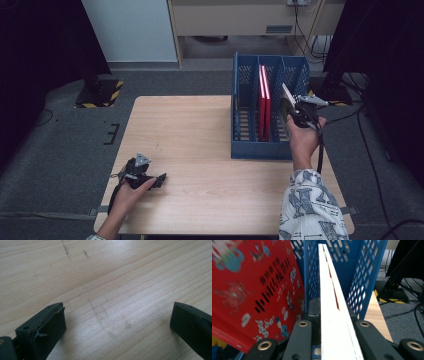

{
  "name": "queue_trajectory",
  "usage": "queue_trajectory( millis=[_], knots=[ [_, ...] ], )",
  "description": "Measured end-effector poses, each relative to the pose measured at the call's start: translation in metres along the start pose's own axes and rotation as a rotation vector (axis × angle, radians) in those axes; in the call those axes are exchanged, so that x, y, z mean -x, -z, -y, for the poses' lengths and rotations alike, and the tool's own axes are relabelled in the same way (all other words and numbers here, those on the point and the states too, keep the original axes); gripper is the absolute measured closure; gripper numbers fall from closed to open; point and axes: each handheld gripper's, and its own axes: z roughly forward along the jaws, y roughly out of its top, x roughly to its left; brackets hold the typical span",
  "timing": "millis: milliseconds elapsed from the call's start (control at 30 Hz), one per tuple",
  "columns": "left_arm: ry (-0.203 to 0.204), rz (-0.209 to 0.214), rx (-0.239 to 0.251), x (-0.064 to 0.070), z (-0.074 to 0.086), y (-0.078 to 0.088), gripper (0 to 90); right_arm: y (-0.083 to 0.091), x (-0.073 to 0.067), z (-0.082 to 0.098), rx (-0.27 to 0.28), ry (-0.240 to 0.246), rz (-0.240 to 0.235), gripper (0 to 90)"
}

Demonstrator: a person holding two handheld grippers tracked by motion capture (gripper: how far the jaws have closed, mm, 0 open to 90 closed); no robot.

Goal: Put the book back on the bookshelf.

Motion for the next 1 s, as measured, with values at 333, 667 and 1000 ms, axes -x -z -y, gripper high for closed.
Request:
queue_trajectory(
  millis=[333,667,1000],
  knots=[
    [0.0,0.0,0.0,0.0,0.0,0.0,0.0,-0.013,0.0,0.017,-0.033,-0.008,0.006,75.9],
    [-0.001,0.0,0.0,0.0,-0.001,-0.001,0.0,-0.018,-0.004,0.024,-0.056,-0.003,-0.007,75.8],
    [-0.001,0.001,0.0,0.0,-0.001,-0.001,0.0,-0.019,-0.006,0.035,-0.084,0.003,0.002,75.5]
  ],
)
